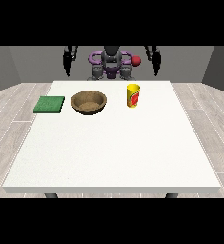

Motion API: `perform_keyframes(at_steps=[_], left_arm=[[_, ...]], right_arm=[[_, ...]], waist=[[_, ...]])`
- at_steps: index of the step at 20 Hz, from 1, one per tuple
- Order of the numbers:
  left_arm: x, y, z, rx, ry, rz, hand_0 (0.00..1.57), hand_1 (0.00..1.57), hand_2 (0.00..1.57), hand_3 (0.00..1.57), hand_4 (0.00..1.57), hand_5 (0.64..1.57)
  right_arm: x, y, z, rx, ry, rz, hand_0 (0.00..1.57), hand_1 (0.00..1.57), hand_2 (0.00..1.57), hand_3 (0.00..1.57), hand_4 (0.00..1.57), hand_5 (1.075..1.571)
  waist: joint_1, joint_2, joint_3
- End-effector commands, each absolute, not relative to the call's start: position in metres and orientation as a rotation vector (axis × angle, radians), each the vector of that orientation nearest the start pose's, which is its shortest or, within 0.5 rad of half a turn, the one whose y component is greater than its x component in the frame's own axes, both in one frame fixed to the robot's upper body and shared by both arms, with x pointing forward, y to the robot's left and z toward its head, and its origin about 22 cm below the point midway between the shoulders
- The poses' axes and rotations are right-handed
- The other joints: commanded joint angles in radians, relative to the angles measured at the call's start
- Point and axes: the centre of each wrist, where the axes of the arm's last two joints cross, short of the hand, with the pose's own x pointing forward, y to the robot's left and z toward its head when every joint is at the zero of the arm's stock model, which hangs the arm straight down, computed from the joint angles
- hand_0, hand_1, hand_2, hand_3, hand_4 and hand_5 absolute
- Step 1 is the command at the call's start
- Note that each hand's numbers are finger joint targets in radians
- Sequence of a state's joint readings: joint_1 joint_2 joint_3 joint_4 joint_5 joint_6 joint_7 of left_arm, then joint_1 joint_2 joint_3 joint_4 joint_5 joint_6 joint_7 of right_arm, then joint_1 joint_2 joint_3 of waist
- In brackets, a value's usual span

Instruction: Pick the cup and pour the ball into the bowl, then pick the bowl and place it on the pad

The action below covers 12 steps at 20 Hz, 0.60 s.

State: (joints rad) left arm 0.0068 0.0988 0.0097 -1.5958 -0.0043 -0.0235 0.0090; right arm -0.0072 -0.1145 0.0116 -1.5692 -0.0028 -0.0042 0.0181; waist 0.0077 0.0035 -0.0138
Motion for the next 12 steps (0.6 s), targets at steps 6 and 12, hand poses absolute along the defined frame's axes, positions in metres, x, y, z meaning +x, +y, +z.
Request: perform_keyframes(at_steps=[6,12], left_arm=[[0.241,0.261,0.04,0.091,-1.587,-0.099,0.0,0.0,0.0,0.0,0.66,1.566],[0.227,0.206,0.063,-0.093,-1.345,0.129,0.0,0.0,0.0,0.0,0.64,1.564]], right_arm=[[0.246,-0.261,0.04,-0.109,-1.569,0.115,0.0,0.0,0.0,0.0,0.87,1.533],[0.222,-0.245,0.057,0.01,-1.336,-0.09,0.0,0.0,0.0,0.0,0.86,1.532]], waist=[[0.001,-0.279,0.0091],[-0.061,-0.425,0.014]])
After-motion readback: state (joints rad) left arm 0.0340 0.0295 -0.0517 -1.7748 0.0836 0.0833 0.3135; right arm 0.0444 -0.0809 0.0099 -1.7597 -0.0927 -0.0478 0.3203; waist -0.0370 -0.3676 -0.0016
